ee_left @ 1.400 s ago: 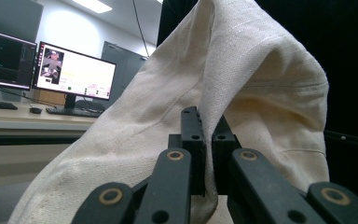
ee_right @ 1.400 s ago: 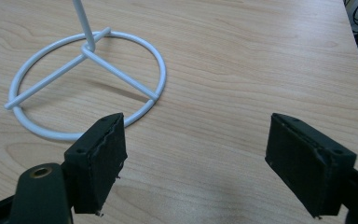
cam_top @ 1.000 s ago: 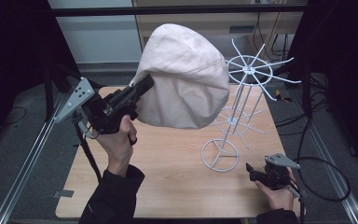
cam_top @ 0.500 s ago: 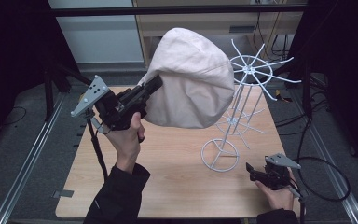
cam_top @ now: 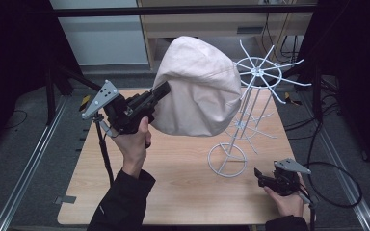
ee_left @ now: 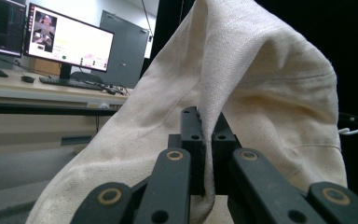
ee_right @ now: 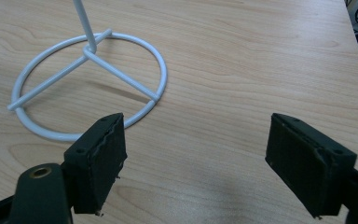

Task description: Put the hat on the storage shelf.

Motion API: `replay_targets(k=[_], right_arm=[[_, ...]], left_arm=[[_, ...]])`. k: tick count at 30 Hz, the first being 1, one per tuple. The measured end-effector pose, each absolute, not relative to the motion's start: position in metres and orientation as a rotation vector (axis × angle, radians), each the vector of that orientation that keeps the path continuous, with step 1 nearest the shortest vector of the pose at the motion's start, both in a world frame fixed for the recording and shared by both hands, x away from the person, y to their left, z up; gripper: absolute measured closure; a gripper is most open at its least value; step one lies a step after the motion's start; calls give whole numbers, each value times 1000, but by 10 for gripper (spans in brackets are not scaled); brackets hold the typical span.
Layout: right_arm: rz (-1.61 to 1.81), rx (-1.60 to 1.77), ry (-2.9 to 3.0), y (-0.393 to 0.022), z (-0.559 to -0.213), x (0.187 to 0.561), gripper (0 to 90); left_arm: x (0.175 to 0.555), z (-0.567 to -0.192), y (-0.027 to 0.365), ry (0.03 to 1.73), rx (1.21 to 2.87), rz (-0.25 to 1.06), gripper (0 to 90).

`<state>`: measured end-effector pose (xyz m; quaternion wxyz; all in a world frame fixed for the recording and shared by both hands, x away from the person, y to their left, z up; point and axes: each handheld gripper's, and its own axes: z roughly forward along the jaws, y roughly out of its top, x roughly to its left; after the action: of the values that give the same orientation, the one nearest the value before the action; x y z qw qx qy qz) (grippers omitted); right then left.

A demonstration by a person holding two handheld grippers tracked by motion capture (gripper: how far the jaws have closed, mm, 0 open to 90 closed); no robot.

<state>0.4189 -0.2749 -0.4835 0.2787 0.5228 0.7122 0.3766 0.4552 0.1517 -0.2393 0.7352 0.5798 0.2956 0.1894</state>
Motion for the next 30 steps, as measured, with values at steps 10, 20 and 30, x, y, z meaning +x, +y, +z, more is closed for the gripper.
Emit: replay_targets(k=[10,20,30], right_arm=[[1007,1401,1913,-275,-484,419,201],[1007,1404,1913,-275,-484,419,200],[1010,1402,1913,-275,-484,419,199]], left_arm=[[464,-254,151,678,1318,413,872],[473,-268,152,708,1388,405,868],[477,-281,147,719,1448,406,858]])
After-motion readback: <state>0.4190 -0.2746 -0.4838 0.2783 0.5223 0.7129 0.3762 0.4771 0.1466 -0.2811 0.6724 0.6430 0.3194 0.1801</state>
